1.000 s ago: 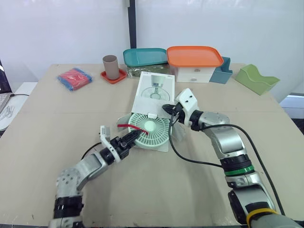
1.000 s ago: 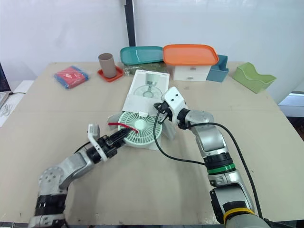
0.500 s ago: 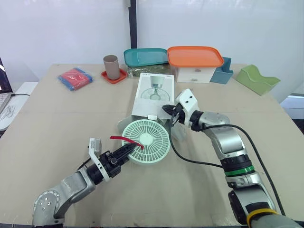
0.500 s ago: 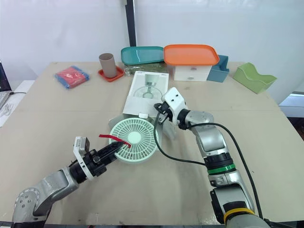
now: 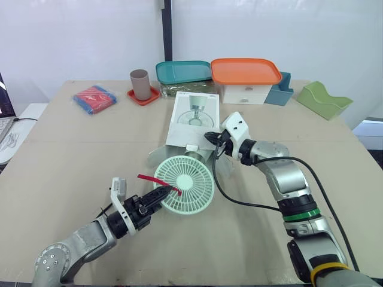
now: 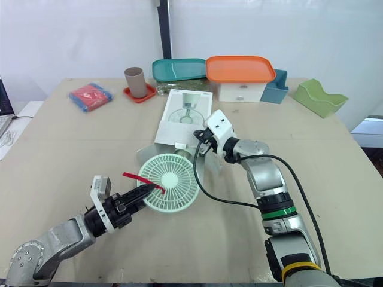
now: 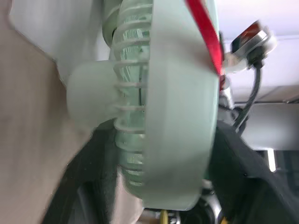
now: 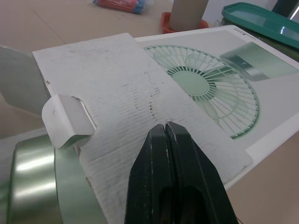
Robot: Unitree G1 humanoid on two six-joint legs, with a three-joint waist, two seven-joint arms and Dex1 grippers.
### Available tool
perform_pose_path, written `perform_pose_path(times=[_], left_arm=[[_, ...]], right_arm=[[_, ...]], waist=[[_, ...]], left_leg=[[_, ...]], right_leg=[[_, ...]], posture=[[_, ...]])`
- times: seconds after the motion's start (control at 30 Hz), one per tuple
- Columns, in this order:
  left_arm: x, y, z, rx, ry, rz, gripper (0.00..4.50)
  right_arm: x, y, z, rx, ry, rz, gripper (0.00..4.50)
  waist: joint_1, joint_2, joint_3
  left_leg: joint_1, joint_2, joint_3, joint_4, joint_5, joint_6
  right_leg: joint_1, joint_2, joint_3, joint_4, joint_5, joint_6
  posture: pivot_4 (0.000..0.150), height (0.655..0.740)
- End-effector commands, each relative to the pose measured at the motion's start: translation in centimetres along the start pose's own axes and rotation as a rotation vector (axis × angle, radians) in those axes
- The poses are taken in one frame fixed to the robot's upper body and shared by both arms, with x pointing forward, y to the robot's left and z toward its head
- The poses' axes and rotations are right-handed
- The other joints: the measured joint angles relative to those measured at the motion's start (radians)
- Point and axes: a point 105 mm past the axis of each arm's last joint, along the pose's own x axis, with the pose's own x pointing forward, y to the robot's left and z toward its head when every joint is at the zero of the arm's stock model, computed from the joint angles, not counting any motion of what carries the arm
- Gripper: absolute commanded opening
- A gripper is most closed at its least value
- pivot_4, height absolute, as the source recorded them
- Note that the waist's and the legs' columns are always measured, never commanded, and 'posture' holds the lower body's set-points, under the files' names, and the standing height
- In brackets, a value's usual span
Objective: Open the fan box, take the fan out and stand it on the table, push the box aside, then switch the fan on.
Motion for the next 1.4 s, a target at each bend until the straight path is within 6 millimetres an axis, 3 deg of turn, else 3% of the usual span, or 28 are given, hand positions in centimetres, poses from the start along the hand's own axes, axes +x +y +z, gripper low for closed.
perform_pose_path(times=[0.03,0.07,0.3,0.4,0.47,0.53,0.73,0.8,0.93,1.07,1.17,1.3,1.4], left_arm=[[-0.2,-1.2,-0.5,0.038,0.042,-0.048,4.16],[-0.4,-1.3,-0.5,0.05,0.056,-0.045,4.35],[-2.4,-1.6,-0.4,0.224,0.177,0.003,4.35],[-4.3,-2.1,0.2,0.442,0.276,0.035,4.35],[-4.9,-3.9,2.3,0.501,0.188,-0.03,4.35],[-5.4,-4.2,3.7,0.586,0.145,-0.024,4.35],[-6.4,-2.1,5.8,1.127,0.204,0.166,4.35],[-6.4,-2.5,7.1,1.33,0.161,0.167,4.35],[-6.3,-2.7,7.9,1.611,0.163,0.144,4.35],[-6.1,-2.4,7.7,1.802,0.196,0.089,4.5],[-6.0,-2.2,7.6,1.926,0.207,0.055,4.5],[-6.0,-1.5,7.7,2.135,0.261,0.024,4.5],[-5.8,-1.5,8.0,2.285,0.272,-0.006,4.5]], right_arm=[[0.2,0.1,-0.2,0.003,0.009,0.011,0.0],[0.2,0.1,-0.2,0.002,0.008,0.012,0.0],[0.1,0.0,0.2,0.001,-0.016,0.021,0.0],[0.2,0.2,0.7,0.007,-0.051,0.037,0.0],[0.2,0.2,1.2,0.014,-0.078,0.052,0.0],[0.1,0.3,1.6,0.022,-0.099,0.066,0.0],[-0.3,0.7,2.8,0.035,-0.167,0.125,0.0],[-0.6,0.8,3.2,0.036,-0.192,0.144,0.0],[-1.4,1.0,4.2,0.057,-0.249,0.19,0.0],[-3.6,0.3,5.4,0.042,-0.32,0.235,1.7],[-5.8,0.3,5.7,0.005,-0.357,0.298,2.7],[-8.4,2.0,4.9,-0.007,-0.38,0.409,4.33],[-9.7,3.5,3.5,-0.008,-0.354,0.469,4.43]], waist=[[0.0,0.0,0.0],[0.0,0.0,0.0],[0.0,0.001,0.001],[-0.001,0.002,0.002],[-0.001,0.005,0.004],[-0.001,0.008,0.005],[-0.003,0.008,0.006],[-0.003,0.008,0.006],[-0.002,0.008,0.006],[-0.001,0.009,0.006],[0.0,0.009,0.007],[0.0,0.009,0.007],[0.0,0.009,0.007]], left_leg=[[0.0,0.0,0.0,0.0,0.0,0.0],[0.0,0.0,0.0,0.0,0.0,0.0],[0.0,0.0,0.0,0.0,-0.002,0.004],[0.0,0.001,0.0,-0.001,-0.002,0.004],[0.0,0.003,0.0,-0.002,-0.002,0.004],[0.001,0.004,0.001,-0.003,-0.002,0.004],[0.001,0.007,0.002,-0.01,-0.001,0.001],[0.002,0.01,0.003,-0.014,0.001,-0.002],[0.001,0.014,0.004,-0.017,0.001,-0.003],[0.001,0.014,0.005,-0.017,-0.001,0.0],[0.001,0.014,0.005,-0.017,-0.001,0.001],[0.001,0.014,0.005,-0.016,-0.002,0.002],[0.002,0.015,0.005,-0.016,-0.002,0.003]], right_leg=[[0.0,0.0,0.0,0.0,0.0,0.0],[0.0,0.0,0.0,0.0,0.0,0.0],[0.0,0.001,0.0,0.0,0.0,-0.001],[0.0,0.001,0.0,0.0,-0.001,-0.001],[-0.001,0.004,0.0,0.0,-0.001,-0.003],[-0.001,0.005,0.001,-0.001,-0.002,-0.003],[-0.002,0.008,0.001,-0.003,-0.002,-0.006],[-0.003,0.01,0.001,-0.007,0.0,-0.008],[-0.004,0.011,0.0,-0.011,0.001,-0.01],[-0.005,0.011,0.0,-0.011,0.002,-0.01],[-0.004,0.011,-0.001,-0.011,0.002,-0.01],[-0.004,0.011,-0.002,-0.011,0.002,-0.009],[-0.003,0.011,-0.002,-0.011,0.003,-0.009]], posture=[[0.15,0.74],[0.15,0.74],[0.15,0.74],[0.15,0.74],[0.15,0.74],[0.15,0.74],[0.15,0.74],[0.15,0.74],[0.15,0.74],[0.15,0.74],[0.15,0.74],[0.15,0.74],[0.15,0.74]])
